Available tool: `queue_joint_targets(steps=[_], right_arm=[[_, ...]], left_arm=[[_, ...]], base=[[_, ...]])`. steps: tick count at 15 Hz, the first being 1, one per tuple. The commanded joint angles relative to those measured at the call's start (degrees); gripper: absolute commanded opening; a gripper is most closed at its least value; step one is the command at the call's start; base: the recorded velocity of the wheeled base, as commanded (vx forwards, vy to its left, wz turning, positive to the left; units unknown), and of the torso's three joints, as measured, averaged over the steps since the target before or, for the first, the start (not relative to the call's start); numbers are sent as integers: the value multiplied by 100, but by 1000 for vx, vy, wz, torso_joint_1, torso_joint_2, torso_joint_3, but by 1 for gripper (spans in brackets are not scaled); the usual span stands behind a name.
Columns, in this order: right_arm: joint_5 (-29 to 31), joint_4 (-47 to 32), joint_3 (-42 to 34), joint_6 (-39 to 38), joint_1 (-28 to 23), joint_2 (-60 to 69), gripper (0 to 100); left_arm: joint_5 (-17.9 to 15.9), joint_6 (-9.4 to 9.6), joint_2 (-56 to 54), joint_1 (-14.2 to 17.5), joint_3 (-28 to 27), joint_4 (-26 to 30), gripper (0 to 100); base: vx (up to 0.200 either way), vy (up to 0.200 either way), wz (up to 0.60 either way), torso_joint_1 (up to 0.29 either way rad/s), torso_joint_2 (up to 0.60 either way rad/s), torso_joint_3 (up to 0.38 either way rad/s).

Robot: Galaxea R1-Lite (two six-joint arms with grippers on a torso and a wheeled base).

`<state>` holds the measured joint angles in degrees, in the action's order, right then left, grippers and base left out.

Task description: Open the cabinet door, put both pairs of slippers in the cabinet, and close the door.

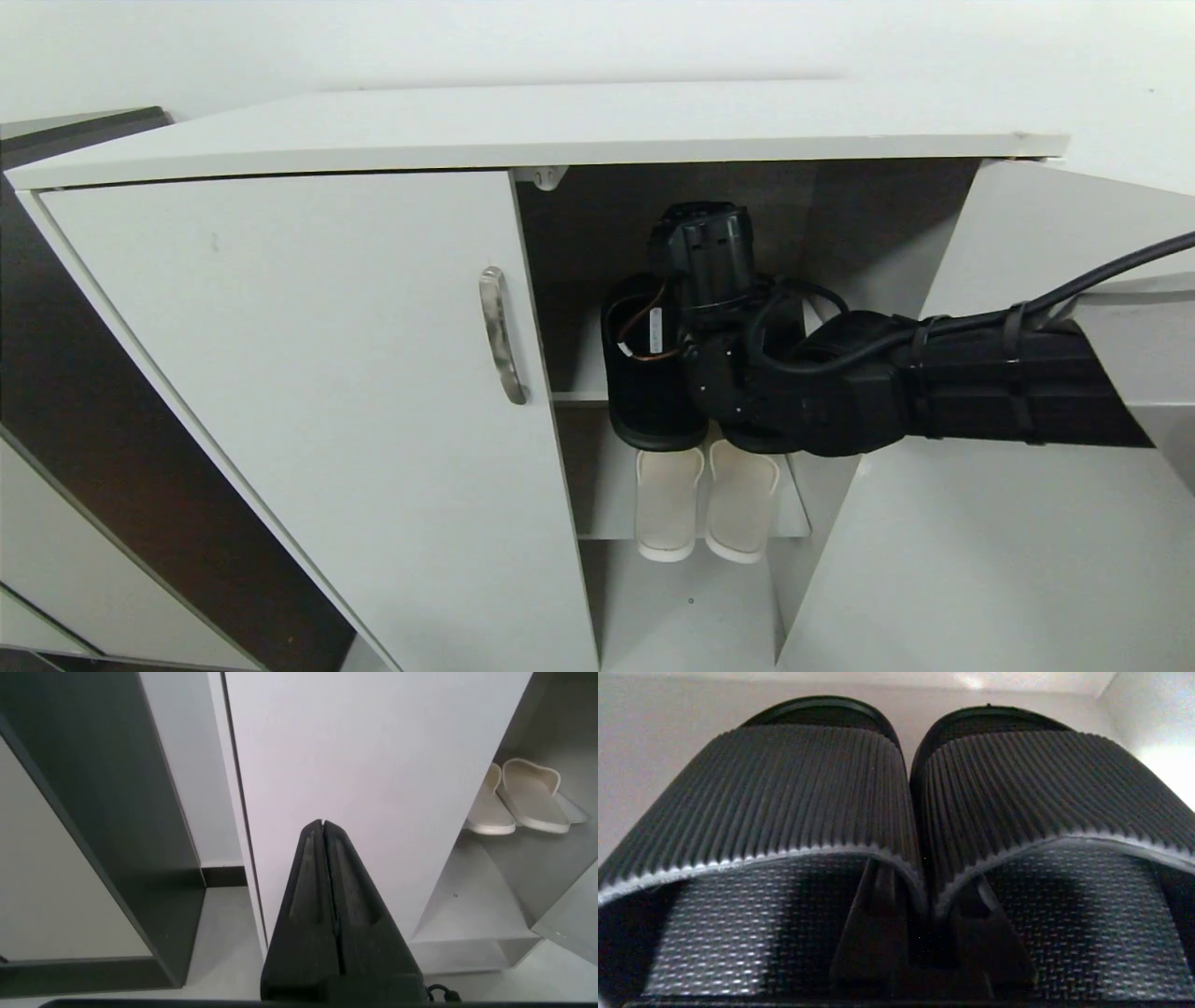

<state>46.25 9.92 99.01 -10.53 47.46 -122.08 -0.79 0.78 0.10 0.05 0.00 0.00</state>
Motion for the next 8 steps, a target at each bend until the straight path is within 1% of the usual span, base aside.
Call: queue_joint_targets(steps=[1,6,8], right_arm=[[-2,-34,479,51,-123,-378,0],[7,-131,1322,174,-386,-835,0],[7,-360,1558,174,-457,-950,0]], left_arm=[[0,1,-1,4,0,0,0],[0,1,-1,4,0,0,0],[0,1,-1,4,0,0,0]], base=[[0,0,0,0,0,0],[0,0,0,0,0,0],[0,0,0,0,0,0]])
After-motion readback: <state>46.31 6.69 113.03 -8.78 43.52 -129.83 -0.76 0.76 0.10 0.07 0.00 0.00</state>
